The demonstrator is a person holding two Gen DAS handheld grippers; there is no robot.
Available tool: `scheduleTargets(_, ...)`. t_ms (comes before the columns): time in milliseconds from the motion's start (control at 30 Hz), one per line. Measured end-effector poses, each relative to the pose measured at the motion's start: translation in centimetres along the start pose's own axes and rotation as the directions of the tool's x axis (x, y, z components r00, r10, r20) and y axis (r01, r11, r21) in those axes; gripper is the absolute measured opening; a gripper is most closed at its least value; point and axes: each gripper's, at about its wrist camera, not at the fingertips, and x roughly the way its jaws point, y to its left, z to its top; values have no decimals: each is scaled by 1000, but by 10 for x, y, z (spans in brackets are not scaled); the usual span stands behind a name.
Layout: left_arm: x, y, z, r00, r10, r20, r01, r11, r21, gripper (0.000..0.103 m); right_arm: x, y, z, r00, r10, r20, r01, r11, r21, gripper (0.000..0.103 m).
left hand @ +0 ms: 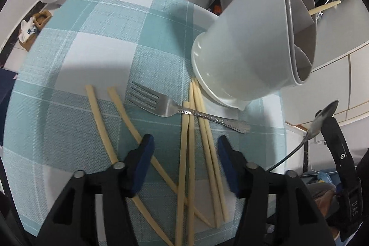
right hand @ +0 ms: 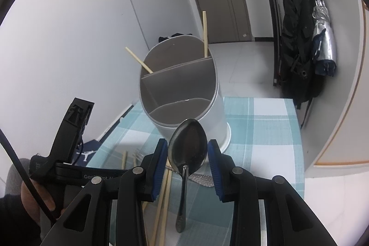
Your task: Organize utensils
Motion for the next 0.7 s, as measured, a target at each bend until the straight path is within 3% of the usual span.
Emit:
scheduleTargets(233,-11,21,6,997,68,44,-63,994,-88,63,0,1,1,1000,3,0,-3,1000,0,34)
scheduleTargets(400,-9,31,15,998,25,56,-15,985,-174,70,-1,1,2,1000,5,5,-5,1000,-2,34)
scheduleTargets(567,-1,24,27,992,73,102,-58,988,-145,70,0,0,1,1000,4,3,-4,1000,0,34)
scheduleTargets(700,5,13,28,977,155,143,-146,987,-69,67,-1,-1,1,1000,1,3,-1,1000,0,34)
